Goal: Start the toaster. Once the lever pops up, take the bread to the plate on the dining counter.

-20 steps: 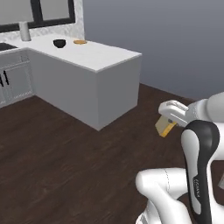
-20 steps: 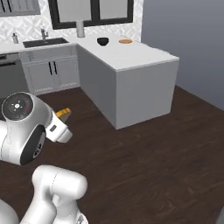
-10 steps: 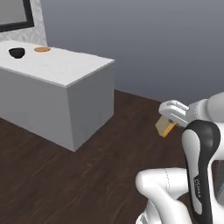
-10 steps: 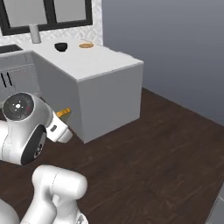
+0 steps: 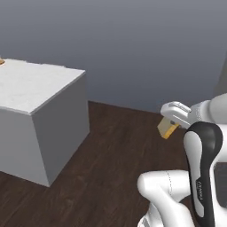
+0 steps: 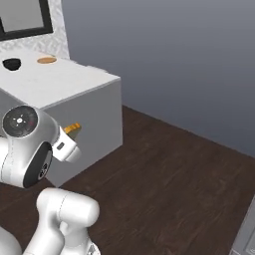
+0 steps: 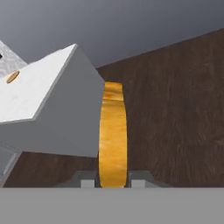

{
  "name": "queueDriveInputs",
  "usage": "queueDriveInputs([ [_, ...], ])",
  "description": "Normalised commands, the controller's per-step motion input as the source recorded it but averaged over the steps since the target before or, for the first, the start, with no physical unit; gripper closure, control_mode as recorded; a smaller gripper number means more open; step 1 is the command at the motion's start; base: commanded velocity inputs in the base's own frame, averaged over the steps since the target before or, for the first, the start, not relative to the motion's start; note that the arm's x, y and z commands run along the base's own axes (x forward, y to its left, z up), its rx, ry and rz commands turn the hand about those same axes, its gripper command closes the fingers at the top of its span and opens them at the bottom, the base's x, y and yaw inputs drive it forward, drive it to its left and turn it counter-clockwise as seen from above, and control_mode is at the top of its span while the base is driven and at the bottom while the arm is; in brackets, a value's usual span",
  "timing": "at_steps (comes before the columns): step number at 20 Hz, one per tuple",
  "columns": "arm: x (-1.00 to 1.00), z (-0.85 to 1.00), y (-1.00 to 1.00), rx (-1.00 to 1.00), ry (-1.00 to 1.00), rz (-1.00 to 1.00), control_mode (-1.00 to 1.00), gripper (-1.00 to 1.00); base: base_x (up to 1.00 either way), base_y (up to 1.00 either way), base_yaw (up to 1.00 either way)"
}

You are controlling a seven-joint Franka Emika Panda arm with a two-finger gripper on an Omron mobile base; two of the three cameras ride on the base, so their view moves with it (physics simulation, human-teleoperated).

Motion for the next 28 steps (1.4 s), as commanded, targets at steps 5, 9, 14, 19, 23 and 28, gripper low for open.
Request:
queueDriveInputs([
  [5, 0.0, 0.0, 0.0, 0.0, 0.0, 0.0, 1.0, 1.0, 1.0, -0.04, -0.23],
  [9, 0.0, 0.0, 0.0, 0.0, 0.0, 0.0, 1.0, 1.0, 1.0, -0.11, -0.02],
  [14, 0.0, 0.0, 0.0, 0.0, 0.0, 0.0, 1.0, 1.0, 1.0, -0.2, 0.02],
  [19, 0.0, 0.0, 0.0, 0.0, 0.0, 0.0, 1.0, 1.0, 1.0, -0.26, 0.06],
  [23, 0.0, 0.0, 0.0, 0.0, 0.0, 0.0, 1.0, 1.0, 1.0, -0.24, 0.11],
  [28, 0.0, 0.0, 0.0, 0.0, 0.0, 0.0, 1.0, 1.0, 1.0, -0.15, 0.14],
])
